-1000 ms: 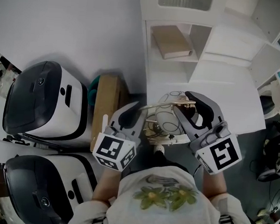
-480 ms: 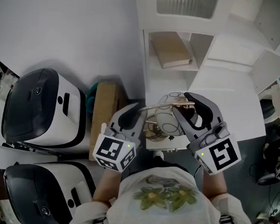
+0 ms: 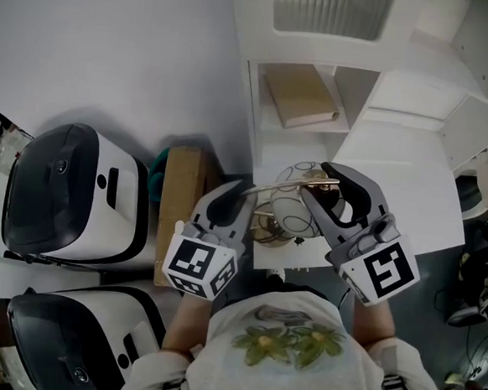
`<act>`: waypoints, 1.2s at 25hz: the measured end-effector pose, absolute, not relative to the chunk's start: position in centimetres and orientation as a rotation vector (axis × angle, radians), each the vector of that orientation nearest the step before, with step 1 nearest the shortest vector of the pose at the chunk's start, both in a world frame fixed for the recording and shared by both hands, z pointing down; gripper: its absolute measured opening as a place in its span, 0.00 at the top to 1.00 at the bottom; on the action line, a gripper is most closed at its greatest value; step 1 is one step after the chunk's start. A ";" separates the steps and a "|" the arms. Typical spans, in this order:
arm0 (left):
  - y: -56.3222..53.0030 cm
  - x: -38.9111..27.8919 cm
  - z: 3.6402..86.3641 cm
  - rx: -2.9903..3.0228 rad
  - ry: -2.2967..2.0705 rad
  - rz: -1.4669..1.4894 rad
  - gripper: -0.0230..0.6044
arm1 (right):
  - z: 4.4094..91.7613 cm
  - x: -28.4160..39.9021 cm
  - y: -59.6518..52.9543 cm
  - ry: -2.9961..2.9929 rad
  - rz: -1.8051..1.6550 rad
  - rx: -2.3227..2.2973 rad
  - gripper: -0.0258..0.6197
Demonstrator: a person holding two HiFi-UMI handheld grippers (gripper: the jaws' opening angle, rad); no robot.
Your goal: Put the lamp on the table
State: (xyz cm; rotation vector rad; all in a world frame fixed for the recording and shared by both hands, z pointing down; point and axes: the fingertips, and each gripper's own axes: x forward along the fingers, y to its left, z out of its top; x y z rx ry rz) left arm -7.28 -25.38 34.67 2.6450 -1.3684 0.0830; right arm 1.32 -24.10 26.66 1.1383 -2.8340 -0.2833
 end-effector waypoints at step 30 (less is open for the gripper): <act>-30.5 -6.9 39.1 2.550 -1.366 0.143 0.85 | 30.6 1.4 -30.0 -2.829 -0.157 1.088 0.69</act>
